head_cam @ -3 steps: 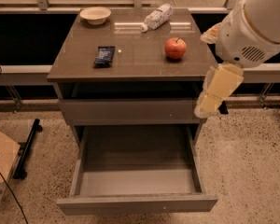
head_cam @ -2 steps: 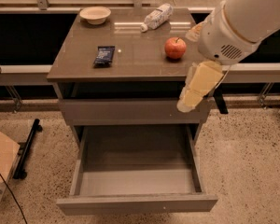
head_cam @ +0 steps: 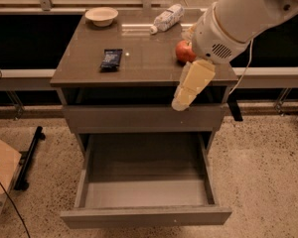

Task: Place rxbar blueberry into middle drawer

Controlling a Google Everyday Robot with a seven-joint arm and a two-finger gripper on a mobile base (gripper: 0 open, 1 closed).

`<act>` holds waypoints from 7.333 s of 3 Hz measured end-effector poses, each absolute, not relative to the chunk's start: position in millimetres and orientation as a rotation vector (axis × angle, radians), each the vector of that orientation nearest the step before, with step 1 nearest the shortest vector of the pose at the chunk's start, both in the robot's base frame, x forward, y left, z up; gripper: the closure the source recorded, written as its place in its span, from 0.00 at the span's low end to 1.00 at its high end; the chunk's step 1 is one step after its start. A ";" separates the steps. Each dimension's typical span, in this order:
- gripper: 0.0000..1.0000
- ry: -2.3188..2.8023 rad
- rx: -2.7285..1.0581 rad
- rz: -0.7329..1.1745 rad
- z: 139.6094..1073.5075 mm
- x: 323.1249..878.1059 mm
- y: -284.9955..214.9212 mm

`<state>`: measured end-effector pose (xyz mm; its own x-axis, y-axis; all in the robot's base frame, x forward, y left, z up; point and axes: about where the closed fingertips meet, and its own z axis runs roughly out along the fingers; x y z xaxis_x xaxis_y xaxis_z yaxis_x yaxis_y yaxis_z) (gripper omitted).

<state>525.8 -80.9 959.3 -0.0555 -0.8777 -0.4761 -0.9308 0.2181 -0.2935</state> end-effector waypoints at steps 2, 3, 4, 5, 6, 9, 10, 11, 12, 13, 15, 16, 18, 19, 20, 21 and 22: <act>0.00 1.899 -1.530 0.126 962.5 561.5 -48.8; 0.00 1.869 -1.495 0.163 956.6 590.0 -23.1; 0.00 1.858 -1.471 0.221 942.6 617.5 1.9; 0.00 1.860 -1.450 0.281 927.2 641.2 21.6; 0.00 1.865 -1.416 0.363 911.2 663.9 36.3; 0.00 1.829 -1.383 0.456 894.0 707.7 65.5; 0.00 1.790 -1.334 0.473 890.2 721.8 76.4; 0.00 1.763 -1.287 0.501 883.1 737.8 88.9; 0.00 1.756 -1.226 0.548 870.4 751.1 99.5; 0.00 1.748 -1.195 0.590 860.8 762.5 110.5; 0.00 1.731 -1.181 0.674 843.6 780.8 132.9; 0.00 1.739 -1.178 0.710 831.7 788.5 141.0; 0.16 1.783 -1.150 0.730 813.4 792.7 138.4; 0.38 1.790 -1.144 0.724 811.4 789.6 133.7; 0.61 1.790 -1.143 0.724 813.7 789.4 133.5; 0.86 1.790 -1.143 0.724 818.0 789.4 133.5; 1.00 1.790 -1.143 0.724 819.1 789.4 133.5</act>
Offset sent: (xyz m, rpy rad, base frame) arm 0.0640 0.0518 0.0028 0.1466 -0.1018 -0.0883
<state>789.4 133.5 819.1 -0.2021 -0.4076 -0.8905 -0.9121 0.4095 0.0196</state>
